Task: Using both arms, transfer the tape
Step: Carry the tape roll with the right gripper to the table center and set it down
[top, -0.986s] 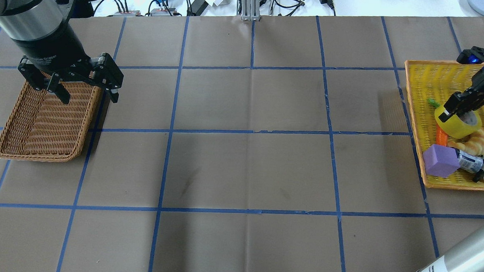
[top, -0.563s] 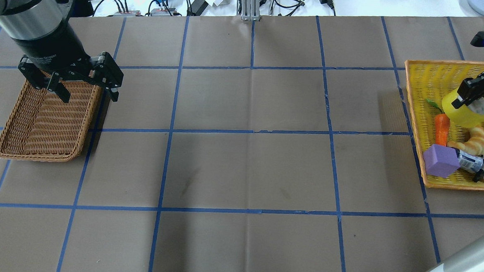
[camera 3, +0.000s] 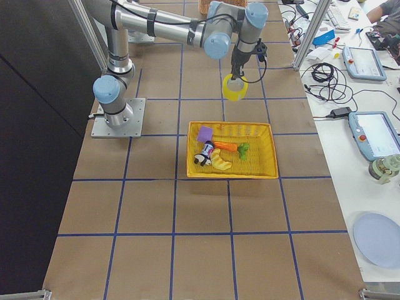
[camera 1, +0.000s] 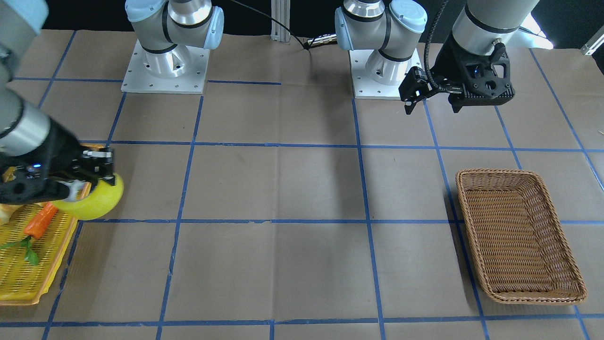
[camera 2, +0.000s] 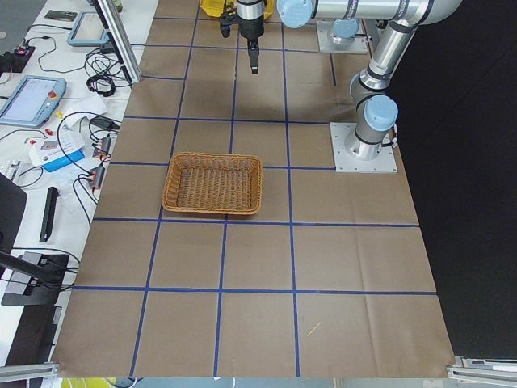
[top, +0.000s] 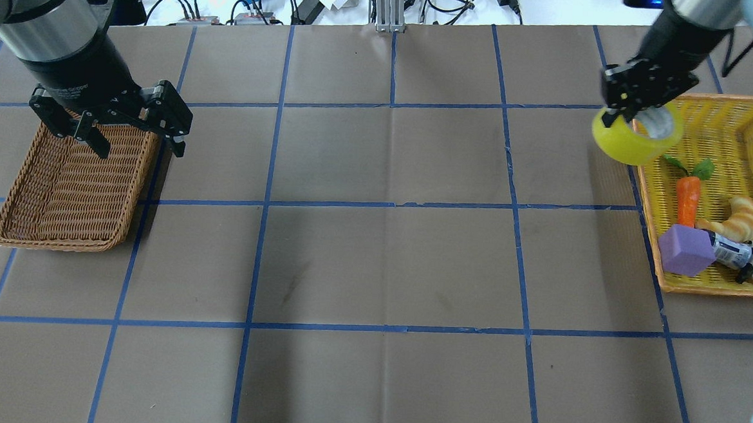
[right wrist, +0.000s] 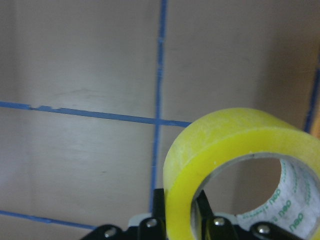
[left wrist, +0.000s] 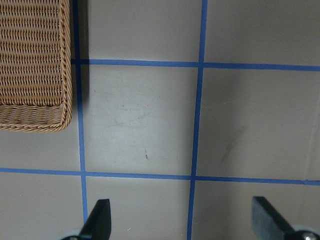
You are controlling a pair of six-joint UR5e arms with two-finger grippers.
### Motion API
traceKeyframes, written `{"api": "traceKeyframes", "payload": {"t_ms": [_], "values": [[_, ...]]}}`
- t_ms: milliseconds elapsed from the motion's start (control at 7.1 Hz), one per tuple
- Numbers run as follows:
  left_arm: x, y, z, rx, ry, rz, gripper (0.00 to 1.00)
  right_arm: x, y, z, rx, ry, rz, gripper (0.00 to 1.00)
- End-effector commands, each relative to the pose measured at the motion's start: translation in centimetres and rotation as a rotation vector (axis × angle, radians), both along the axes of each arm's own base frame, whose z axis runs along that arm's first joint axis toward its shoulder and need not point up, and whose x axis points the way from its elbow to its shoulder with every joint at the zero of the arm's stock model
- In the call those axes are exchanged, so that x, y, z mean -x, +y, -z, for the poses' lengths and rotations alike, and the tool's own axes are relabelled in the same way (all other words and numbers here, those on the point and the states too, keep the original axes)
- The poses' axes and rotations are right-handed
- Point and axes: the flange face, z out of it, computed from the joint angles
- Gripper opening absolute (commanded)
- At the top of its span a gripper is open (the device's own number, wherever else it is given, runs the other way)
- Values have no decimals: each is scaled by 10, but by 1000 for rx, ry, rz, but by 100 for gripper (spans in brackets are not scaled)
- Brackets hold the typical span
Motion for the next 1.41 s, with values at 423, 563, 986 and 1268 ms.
{"api": "traceKeyframes", "payload": {"t_ms": [423, 563, 986, 1268], "values": [[0, 1, 0, 4, 2, 4, 100, -317, 84, 113, 24, 46, 234, 0], [-1, 0, 0, 4, 0, 3, 100, -358, 92, 145, 44, 31, 295, 4], [-4, -5, 15, -20, 5, -13, 100, -375, 94, 143, 74, 0, 385, 100], [0, -1, 34, -14, 32, -39, 100, -297, 49, 81, 170, -29, 313, 100]]}}
